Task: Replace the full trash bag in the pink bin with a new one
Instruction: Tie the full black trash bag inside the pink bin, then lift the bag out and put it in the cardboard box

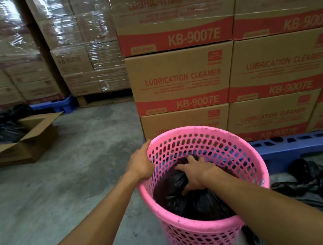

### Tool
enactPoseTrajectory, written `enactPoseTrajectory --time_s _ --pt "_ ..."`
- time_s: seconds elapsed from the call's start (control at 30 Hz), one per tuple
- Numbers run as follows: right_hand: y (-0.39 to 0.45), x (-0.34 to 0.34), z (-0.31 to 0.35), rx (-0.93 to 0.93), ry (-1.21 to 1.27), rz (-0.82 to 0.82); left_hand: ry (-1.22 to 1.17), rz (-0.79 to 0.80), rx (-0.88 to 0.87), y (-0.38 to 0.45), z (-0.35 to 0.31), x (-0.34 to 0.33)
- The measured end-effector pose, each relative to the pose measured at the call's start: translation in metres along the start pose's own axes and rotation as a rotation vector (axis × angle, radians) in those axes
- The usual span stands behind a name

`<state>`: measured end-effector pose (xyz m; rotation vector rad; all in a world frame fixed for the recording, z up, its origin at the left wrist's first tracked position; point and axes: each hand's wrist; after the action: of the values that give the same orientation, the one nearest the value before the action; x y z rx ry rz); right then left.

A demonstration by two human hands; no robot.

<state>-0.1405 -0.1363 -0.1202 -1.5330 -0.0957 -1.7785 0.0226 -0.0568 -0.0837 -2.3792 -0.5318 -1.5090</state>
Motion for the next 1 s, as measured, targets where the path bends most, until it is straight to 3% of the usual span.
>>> enactPoseTrajectory --time_s 0.27,0.43,0.6,0.77,1.0 --pt "0.001 -0.006 -0.012 0.079 0.012 -0.127 -0.002 -0.034 0.030 0.002 0.006 -0.007" --pt "-0.025 0.022 -0.013 0.109 0.059 -0.160 0.002 0.070 0.129 0.000 -0.004 -0.001" --pt "-0.060 0.100 0.012 0.083 0.066 -0.166 -0.105 0.251 0.191 -0.005 -0.012 0.035" --pt "-0.102 0.197 0.053 0.047 0.064 -0.090 0.017 0.298 0.278 -0.021 -0.024 0.141" --pt "-0.148 0.339 0.169 0.049 0.076 -0.084 0.307 0.130 0.381 -0.060 -0.006 0.363"
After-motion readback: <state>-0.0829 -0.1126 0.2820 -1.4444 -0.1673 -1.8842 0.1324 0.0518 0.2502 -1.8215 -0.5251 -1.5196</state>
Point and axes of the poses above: each hand's wrist, its own y-axis towards the middle knuckle, its own x-axis out of the back of the hand, z = x × y, and after that the axes turned 13 degrees about y, right-handed
